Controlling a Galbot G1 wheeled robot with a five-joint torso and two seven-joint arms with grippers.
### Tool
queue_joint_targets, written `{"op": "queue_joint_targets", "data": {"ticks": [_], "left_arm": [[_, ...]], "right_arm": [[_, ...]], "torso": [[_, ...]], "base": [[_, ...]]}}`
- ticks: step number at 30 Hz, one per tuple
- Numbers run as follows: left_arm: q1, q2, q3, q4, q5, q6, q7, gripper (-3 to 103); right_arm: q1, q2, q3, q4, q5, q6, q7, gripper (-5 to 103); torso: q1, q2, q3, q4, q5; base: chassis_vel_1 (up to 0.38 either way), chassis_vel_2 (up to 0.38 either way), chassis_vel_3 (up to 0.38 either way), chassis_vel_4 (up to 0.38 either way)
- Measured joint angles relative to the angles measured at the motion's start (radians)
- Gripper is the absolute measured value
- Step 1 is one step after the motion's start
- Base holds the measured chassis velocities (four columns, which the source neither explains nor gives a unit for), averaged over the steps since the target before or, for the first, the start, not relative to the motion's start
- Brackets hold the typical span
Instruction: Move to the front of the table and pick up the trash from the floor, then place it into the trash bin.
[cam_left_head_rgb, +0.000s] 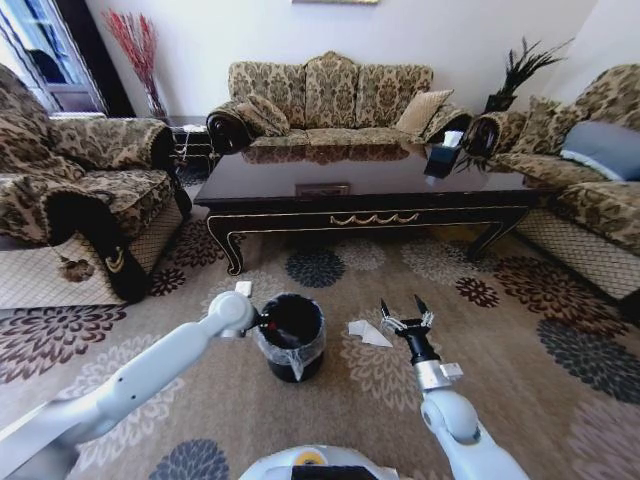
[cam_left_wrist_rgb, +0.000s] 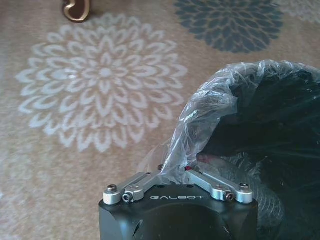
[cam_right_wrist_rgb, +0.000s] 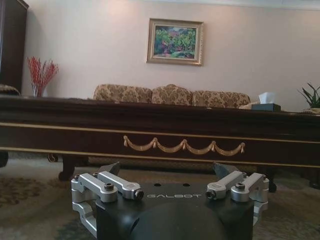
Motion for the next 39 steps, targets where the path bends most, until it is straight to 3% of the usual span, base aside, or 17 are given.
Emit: {"op": "queue_joint_targets", "data": {"ticks": [6, 10, 20, 31, 39], "left_arm": [[0.089, 0.045, -0.099, -0.045, 0.024, 0.0, 0.024, 0], [0.126, 0.057, -0.137, -0.063, 0.028, 0.0, 0.028, 0], [0.198, 0.099, -0.19, -0.116, 0.031, 0.0, 0.028, 0], [0.286, 0.128, -0.244, -0.153, 0.041, 0.0, 0.037, 0], [0.307, 0.135, -0.252, -0.158, 0.048, 0.0, 0.043, 0]], "right_arm": [[0.06, -0.01, -0.021, -0.195, -0.077, 0.02, -0.014, 100], [0.104, -0.006, -0.039, -0.297, -0.079, 0.017, -0.013, 100], [0.295, 0.047, -0.08, -0.545, 0.027, -0.034, 0.049, 100], [0.431, 0.12, -0.073, -0.809, 0.079, -0.057, 0.137, 100], [0.502, 0.141, -0.052, -0.947, 0.118, -0.062, 0.152, 100]], "torso": [[0.0, 0.0, 0.0, 0.0003, 0.0003], [0.0, 0.0, 0.0, -0.0001, 0.0], [0.0, 0.0, 0.0, 0.0002, -0.0001], [0.0, 0.0, 0.0, 0.0001, 0.0], [0.0, 0.0, 0.0, -0.0001, 0.0]], "base": [[0.0, 0.0, 0.0, 0.0], [0.0, 0.0, 0.0, 0.0], [0.0, 0.0, 0.0, 0.0], [0.0, 0.0, 0.0, 0.0], [0.0, 0.0, 0.0, 0.0]]}}
